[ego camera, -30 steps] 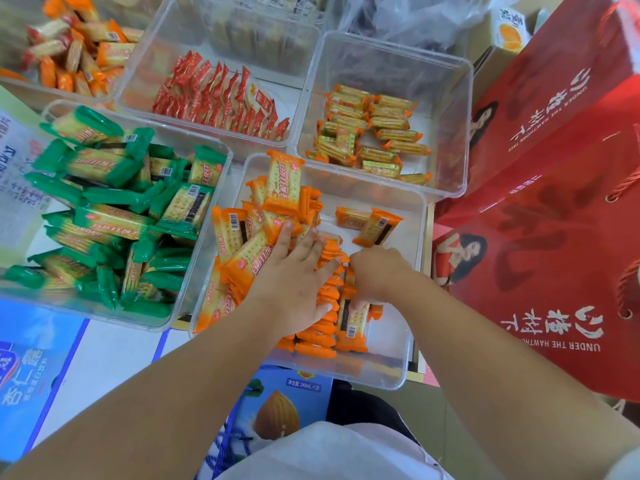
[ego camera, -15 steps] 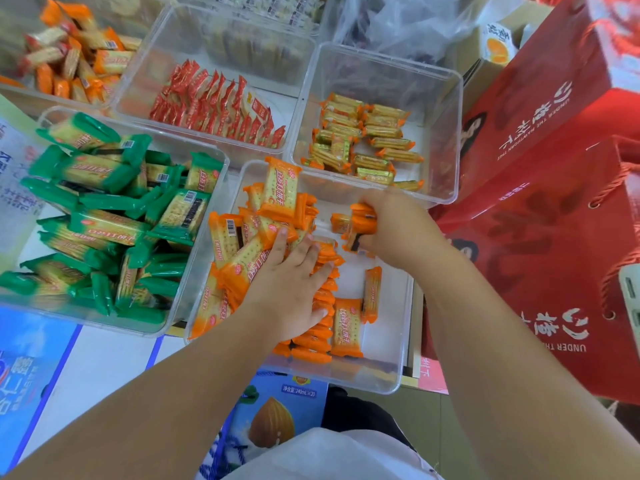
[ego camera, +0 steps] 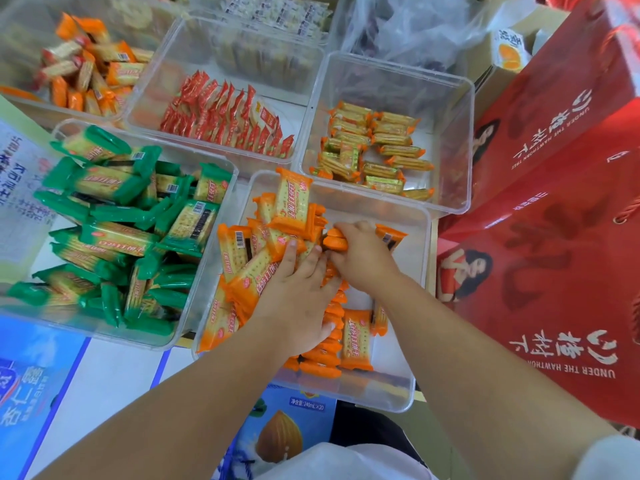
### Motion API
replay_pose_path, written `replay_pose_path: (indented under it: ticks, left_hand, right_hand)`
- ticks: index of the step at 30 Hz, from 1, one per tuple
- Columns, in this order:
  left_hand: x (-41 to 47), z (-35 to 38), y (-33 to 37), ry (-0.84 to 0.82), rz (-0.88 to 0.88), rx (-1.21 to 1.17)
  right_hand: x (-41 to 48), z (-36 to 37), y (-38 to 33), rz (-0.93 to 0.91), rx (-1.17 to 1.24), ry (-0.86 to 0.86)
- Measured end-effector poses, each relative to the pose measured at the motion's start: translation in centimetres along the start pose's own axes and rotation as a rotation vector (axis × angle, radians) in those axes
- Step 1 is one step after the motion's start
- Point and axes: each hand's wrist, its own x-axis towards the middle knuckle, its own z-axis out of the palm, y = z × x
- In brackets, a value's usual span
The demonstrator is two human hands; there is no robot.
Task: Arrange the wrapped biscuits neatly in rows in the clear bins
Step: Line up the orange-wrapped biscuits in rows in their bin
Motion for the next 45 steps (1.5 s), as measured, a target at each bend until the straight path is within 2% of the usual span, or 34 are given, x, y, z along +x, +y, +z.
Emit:
replay_pose_path:
  ticks: [5, 11, 13, 16, 17, 20, 22, 35, 40, 45]
  left_hand:
    - [0.0, -1.7, -0.2, 0.186, 0.001, 0.018]
    - [2.4, -1.7, -1.1, 0.008, -0.048, 0.182]
    - [2.8, -1.1, -1.5, -0.026, -0.035, 0.202]
    - [2.7, -0.5, -1.9, -0.024, -0.033, 0.217]
    - [2.7, -0.4, -1.9, -0.028, -0.032, 0.221]
    - [2.7, -0.4, -1.8, -0.042, -0.037, 0.208]
    - [2.7, -0.4, -1.8, -0.042, -0.041, 0.203]
    - [2.7, -0.2, -1.6, -0.02, -0.05, 0.177]
    - [3.5, -0.8, -1.1, -0.044, -0.053, 0.188]
    - [3.8, -0.8, -1.2, -0.054, -0.056, 0.189]
  right_hand:
    - [-0.1, 0.1, 1.0, 0.03, 0.216, -0.104]
    - [0.7, -0.5, 1.3, -0.082, -0.081, -0.126]
    - [0.6, -0.9, 1.2, -0.099, -0.167, -0.043]
    - [0.1, -1.7, 1.5, -0.106, -0.22, 0.282]
    - [0.1, -1.9, 1.8, -0.076, -0.273, 0.313]
    - [0.3, -2.0, 2.3, 0.041, -0.427, 0.124]
    - [0.5, -2.0, 2.3, 0.08, -0.441, 0.056]
    - [1.4, -0.1, 2.8, 0.17, -0.42, -0.026]
    - [2.1, -0.5, 2.4, 0.22, -0.065, -0.072]
    - [2.5, -1.7, 2.1, 0.189, 0.013, -0.118]
